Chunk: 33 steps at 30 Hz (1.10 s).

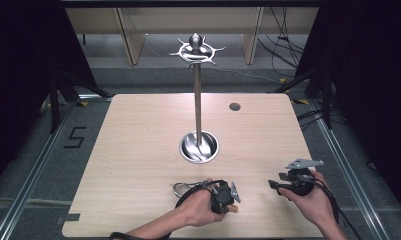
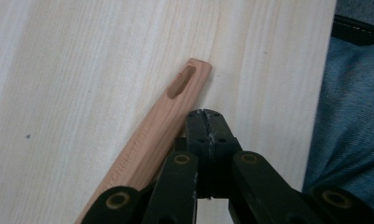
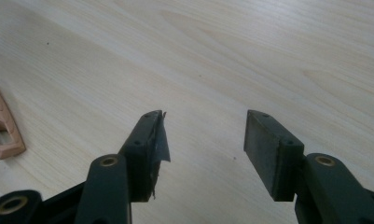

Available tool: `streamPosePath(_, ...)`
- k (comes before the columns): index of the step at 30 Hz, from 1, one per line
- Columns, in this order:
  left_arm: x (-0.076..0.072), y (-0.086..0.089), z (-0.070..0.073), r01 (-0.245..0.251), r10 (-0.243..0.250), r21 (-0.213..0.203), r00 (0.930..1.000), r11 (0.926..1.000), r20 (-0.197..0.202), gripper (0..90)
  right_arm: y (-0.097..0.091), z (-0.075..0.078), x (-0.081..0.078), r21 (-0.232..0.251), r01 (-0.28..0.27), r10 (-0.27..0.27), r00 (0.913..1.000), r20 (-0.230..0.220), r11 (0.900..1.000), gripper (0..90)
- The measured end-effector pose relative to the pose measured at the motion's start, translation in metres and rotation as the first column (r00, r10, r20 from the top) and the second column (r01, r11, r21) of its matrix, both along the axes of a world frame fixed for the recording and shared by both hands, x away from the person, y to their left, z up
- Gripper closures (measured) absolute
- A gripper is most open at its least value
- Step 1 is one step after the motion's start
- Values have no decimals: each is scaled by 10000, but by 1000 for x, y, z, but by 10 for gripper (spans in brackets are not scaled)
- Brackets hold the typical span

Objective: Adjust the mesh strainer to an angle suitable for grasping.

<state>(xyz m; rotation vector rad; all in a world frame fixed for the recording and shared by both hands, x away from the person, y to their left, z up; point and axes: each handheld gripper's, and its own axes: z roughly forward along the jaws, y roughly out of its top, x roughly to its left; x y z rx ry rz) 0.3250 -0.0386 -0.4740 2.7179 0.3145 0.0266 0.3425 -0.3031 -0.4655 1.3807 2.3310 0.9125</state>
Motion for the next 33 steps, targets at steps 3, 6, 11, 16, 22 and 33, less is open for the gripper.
streamPosePath(3,6,-2,-2,-55,56,92,9999,9999,-109,892,1,1,0,48,62,-61,9999,-115,10000,480)
streamPosePath(6,11,-3,-1,-178,180,144,9998,9997,-128,892,0,2,0,-60,-3,2,9997,-252,10000,480)
streamPosePath(11,27,-2,1,-586,584,355,9983,9977,67,892,-1,0,1,-192,-175,174,9998,-52,9997,479)
streamPosePath(16,43,0,2,-1269,1272,487,9919,9907,-28,892,0,1,0,-98,-69,66,9996,-292,9999,480)
streamPosePath(22,58,-3,2,-2255,2253,463,9742,9732,82,892,4,-5,0,198,80,-83,9998,158,9998,480)
streamPosePath(33,71,5,9,-3308,3308,-59,9437,9437,-56,837,0,0,-1,-206,-184,179,9996,-227,9996,480)
